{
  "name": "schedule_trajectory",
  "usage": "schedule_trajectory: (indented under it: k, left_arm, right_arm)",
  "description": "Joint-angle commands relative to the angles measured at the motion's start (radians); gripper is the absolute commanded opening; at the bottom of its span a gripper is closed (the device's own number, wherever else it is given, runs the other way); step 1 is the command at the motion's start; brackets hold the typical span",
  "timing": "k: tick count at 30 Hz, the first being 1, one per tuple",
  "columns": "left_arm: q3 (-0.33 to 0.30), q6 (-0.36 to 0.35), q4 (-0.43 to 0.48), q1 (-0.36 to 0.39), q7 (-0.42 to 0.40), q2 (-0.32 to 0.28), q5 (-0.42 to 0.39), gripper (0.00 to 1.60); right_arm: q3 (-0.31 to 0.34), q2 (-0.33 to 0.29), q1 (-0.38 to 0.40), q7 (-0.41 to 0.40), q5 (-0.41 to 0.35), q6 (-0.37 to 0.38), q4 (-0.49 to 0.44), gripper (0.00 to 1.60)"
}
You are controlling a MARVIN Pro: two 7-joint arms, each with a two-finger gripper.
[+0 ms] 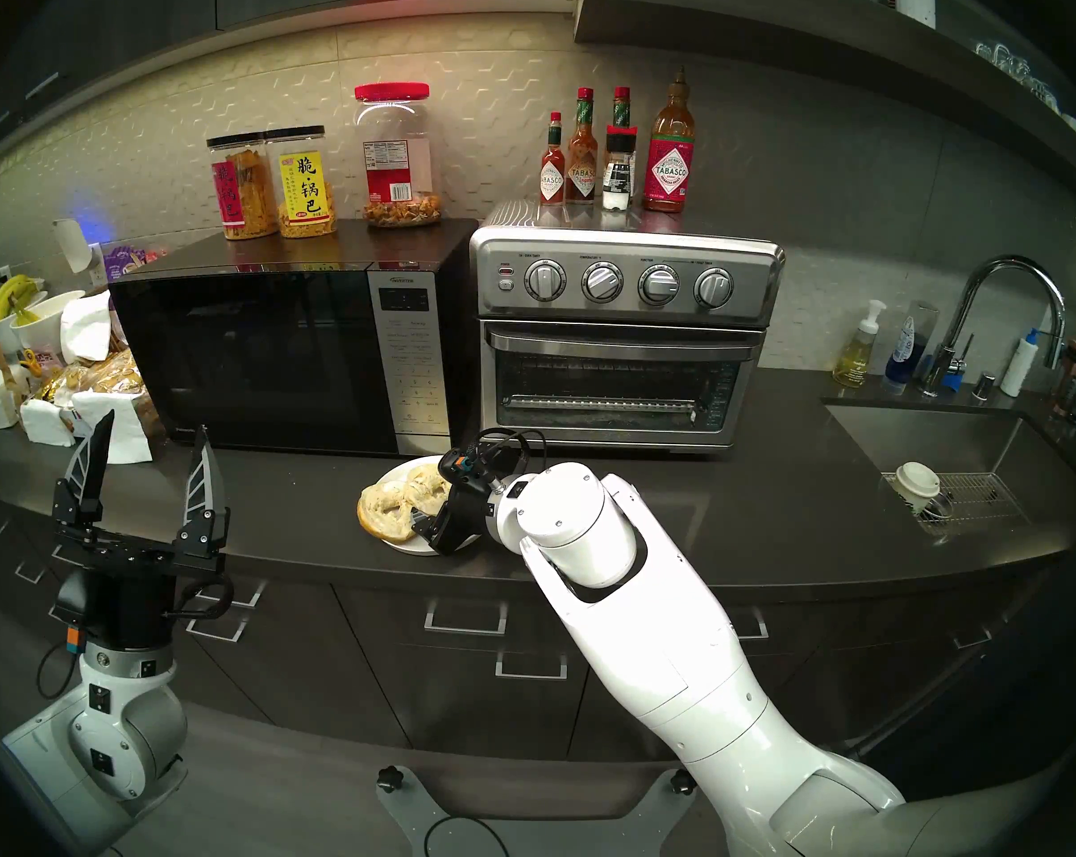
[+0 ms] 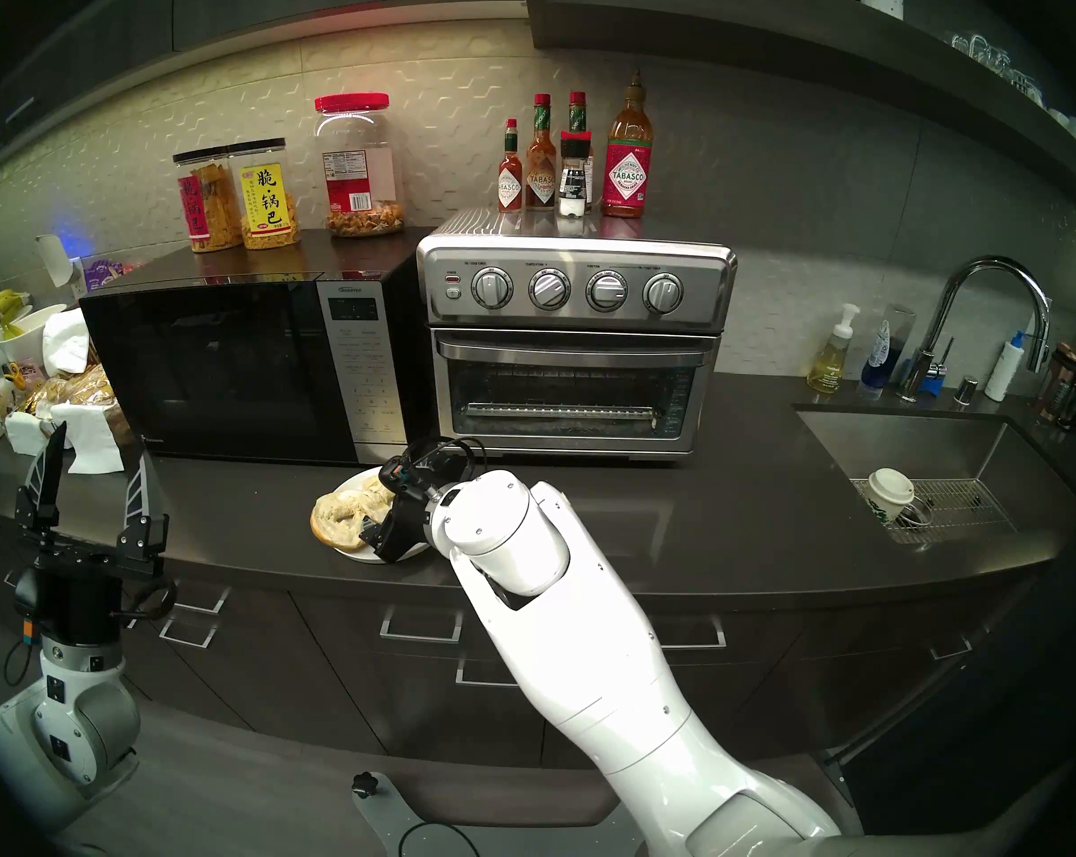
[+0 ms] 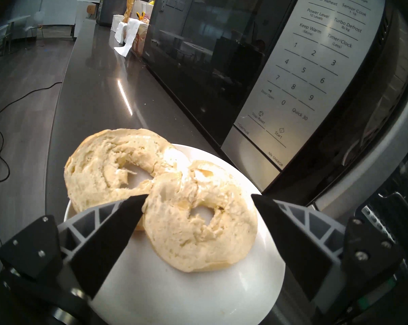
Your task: Open the oven and place the bagel inside on the rack
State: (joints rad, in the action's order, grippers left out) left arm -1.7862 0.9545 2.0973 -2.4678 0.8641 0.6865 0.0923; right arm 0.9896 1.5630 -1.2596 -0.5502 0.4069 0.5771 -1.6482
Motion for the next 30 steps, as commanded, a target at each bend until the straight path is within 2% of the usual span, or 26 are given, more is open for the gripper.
schedule_trajectory:
  k: [1,3,6,8,12,20,30]
  left_arm:
    - [-0.007,0.0,0.008,0.001,0.001,0.0,0.0,1.6]
    - [-0.007,0.0,0.009,0.001,0.001,0.0,0.0,1.6]
    - [-0.007,0.0,0.009,0.001,0.001,0.0,0.0,1.6]
    - [-0.007,0.0,0.009,0.001,0.001,0.0,0.0,1.6]
    - [-0.007,0.0,0.009,0.0,0.001,0.0,0.0,1.6]
    - [-0.006,0.0,0.008,0.001,0.001,0.0,0.0,1.6]
    - [-0.006,0.0,0.008,0.001,0.001,0.0,0.001,1.6]
  right_arm:
    - [-0.011,0.011,0.014,-0.002,0.001,-0.01,-0.015,1.6]
    - [-0.012,0.008,0.012,-0.003,0.001,-0.01,-0.017,1.58]
    - [-0.014,0.004,0.011,-0.004,0.0,-0.01,-0.019,0.7]
    - [-0.014,0.001,0.011,-0.004,-0.001,-0.012,-0.019,0.48]
    - [-0.015,-0.007,0.006,-0.006,-0.003,-0.013,-0.024,0.18]
    - [0.0,-0.054,-0.014,-0.021,-0.01,-0.008,-0.073,0.29]
    - [0.063,-0.117,-0.024,-0.053,-0.023,-0.013,-0.123,0.28]
